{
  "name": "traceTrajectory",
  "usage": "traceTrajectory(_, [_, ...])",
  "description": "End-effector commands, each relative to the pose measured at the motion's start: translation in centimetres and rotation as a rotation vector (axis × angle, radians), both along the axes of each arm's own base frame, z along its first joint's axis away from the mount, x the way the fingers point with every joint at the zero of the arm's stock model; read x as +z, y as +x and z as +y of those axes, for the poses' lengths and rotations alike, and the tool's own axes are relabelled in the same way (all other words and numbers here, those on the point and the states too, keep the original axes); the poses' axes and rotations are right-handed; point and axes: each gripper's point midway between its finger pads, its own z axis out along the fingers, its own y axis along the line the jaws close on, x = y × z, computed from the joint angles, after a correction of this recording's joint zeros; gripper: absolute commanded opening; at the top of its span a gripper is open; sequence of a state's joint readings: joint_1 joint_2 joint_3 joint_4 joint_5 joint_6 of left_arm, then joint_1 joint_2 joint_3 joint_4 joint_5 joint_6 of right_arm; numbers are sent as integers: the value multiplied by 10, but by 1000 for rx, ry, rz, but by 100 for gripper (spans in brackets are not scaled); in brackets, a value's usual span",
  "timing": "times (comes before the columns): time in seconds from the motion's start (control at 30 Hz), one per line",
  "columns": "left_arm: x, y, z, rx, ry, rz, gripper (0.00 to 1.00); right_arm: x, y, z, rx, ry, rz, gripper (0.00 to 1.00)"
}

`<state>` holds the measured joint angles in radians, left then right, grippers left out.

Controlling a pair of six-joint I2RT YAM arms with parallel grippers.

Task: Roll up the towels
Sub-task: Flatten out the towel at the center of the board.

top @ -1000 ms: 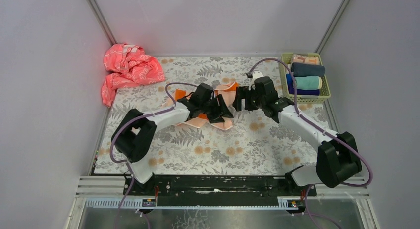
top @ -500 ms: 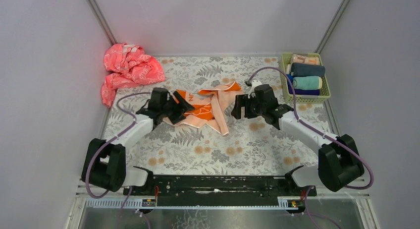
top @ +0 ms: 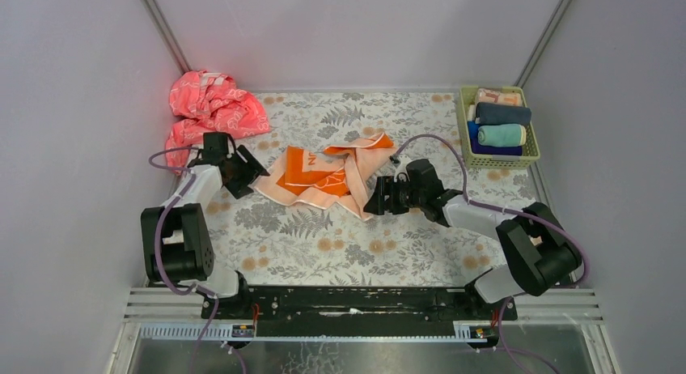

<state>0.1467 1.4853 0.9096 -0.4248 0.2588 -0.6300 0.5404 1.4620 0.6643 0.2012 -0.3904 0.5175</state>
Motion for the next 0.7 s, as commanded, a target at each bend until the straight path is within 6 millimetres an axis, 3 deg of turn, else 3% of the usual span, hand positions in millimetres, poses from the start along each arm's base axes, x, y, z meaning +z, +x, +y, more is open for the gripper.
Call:
traceTrajectory(0.0, [-7, -6, 10, -56, 68, 48, 69, 11, 0, 22, 28, 152, -9, 74])
traceTrajectory(0.43, [-20, -13, 12, -69, 89, 76, 68, -14, -4, 34, 31, 240, 67, 60])
traceTrajectory(0.67, [-23, -14, 10, -72, 75, 80, 68, -10, -3, 37, 37, 269, 54, 47])
